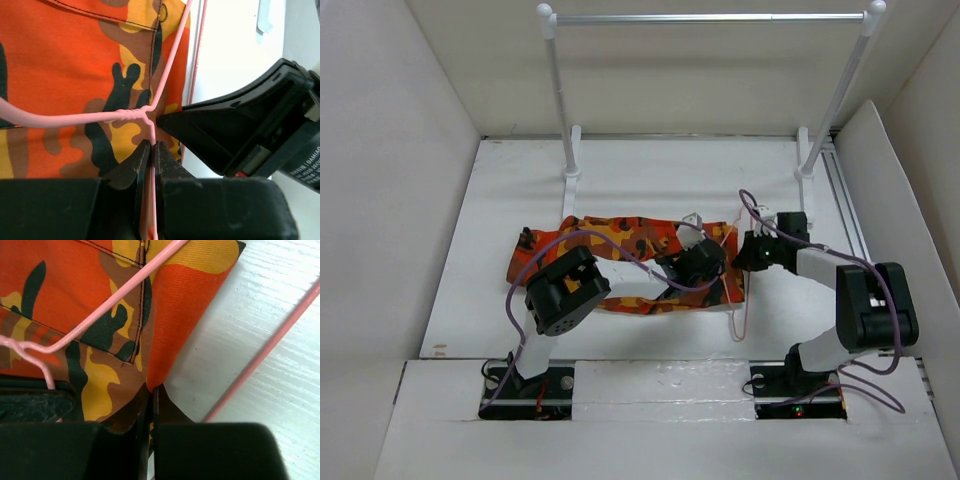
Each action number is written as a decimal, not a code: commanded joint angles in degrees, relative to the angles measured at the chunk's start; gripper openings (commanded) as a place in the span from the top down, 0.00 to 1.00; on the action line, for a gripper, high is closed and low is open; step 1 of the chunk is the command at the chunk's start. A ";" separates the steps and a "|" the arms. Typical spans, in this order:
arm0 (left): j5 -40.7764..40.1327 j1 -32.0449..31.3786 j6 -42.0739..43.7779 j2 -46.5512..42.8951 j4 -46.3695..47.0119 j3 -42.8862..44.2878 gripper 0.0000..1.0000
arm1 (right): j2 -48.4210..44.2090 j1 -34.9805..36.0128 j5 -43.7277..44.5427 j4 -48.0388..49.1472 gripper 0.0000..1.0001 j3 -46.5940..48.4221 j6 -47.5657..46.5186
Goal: Place the trousers on the hanger
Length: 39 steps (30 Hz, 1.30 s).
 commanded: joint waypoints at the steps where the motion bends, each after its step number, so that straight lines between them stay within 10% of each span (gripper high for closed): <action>1: -2.10 0.80 0.53 -0.33 -1.94 1.74 1.00 | -1.65 -1.79 -4.52 3.09 1.00 -3.23 1.62; 10: -3.58 5.72 6.94 -4.02 -5.45 -2.56 1.00 | -17.92 -14.71 -8.30 -7.45 1.00 -2.02 0.57; 24: -6.67 11.87 16.96 -30.47 -8.79 -28.14 1.00 | -10.90 -29.30 -10.59 -4.65 1.00 0.01 0.66; 39: -1.74 9.50 25.59 -32.68 -8.35 -22.62 1.00 | -2.45 -23.51 -9.54 -2.18 1.00 5.28 1.97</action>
